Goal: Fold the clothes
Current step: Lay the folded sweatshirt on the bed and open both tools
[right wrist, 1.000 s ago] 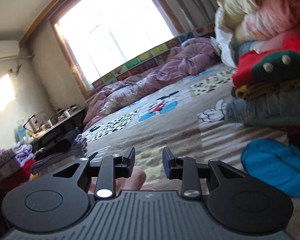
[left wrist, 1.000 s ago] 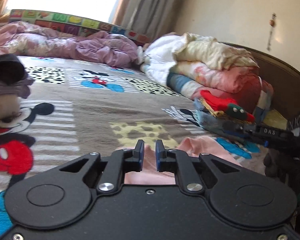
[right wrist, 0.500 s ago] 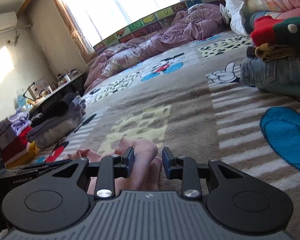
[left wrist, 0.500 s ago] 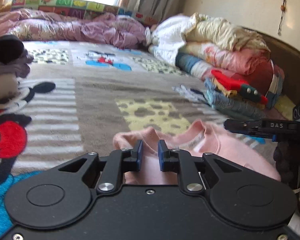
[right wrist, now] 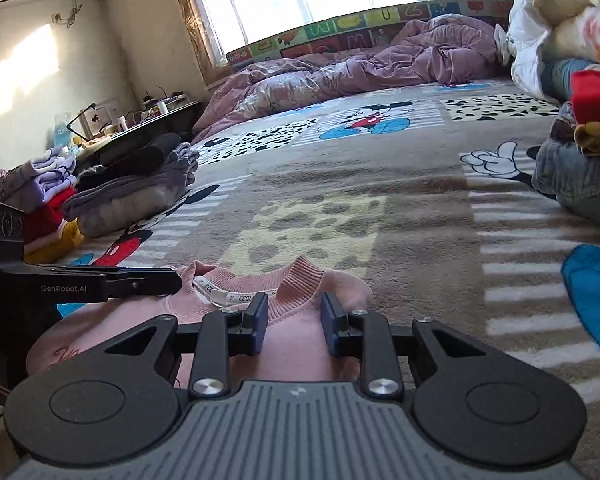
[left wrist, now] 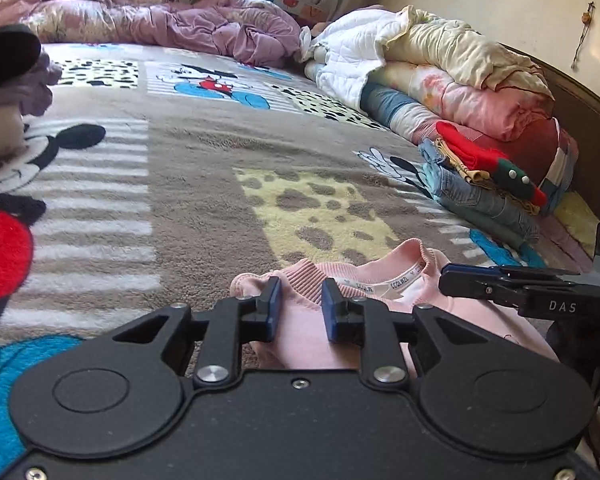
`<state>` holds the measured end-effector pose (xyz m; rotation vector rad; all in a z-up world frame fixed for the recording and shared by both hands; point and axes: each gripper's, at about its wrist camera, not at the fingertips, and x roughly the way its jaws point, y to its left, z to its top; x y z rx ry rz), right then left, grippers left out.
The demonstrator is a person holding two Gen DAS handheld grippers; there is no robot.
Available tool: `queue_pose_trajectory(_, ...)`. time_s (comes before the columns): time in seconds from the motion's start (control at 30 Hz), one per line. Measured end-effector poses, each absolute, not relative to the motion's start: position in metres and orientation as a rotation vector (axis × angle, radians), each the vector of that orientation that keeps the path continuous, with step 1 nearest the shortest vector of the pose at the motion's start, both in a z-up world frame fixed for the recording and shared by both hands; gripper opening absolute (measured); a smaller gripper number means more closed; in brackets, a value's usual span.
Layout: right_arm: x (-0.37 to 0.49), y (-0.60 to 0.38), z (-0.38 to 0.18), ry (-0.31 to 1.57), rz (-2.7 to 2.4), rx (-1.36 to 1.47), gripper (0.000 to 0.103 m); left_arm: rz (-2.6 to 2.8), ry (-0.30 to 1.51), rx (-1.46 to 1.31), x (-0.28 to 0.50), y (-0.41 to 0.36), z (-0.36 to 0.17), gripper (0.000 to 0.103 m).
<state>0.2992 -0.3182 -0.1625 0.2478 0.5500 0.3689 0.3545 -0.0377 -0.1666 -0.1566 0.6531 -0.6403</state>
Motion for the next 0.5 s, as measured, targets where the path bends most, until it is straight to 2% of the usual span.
queue_pose_trajectory(0.13,0.297,-0.316,-0.161,0.547,0.364,0.237,0.029,-0.654,0.640,-0.159,0.350,-0.035,-0.164,0.021)
queue_pose_trajectory(0.33,0.262,-0.321,-0.140,0.400,0.347,0.204,0.030,-0.688,0.508,-0.096,0.308,-0.033,-0.127,0.039)
queue_pose_trajectory(0.5,0.213,-0.314,-0.123,0.334,0.350,0.141,0.030,-0.697,0.485,-0.095,0.258,-0.026,-0.116,0.040)
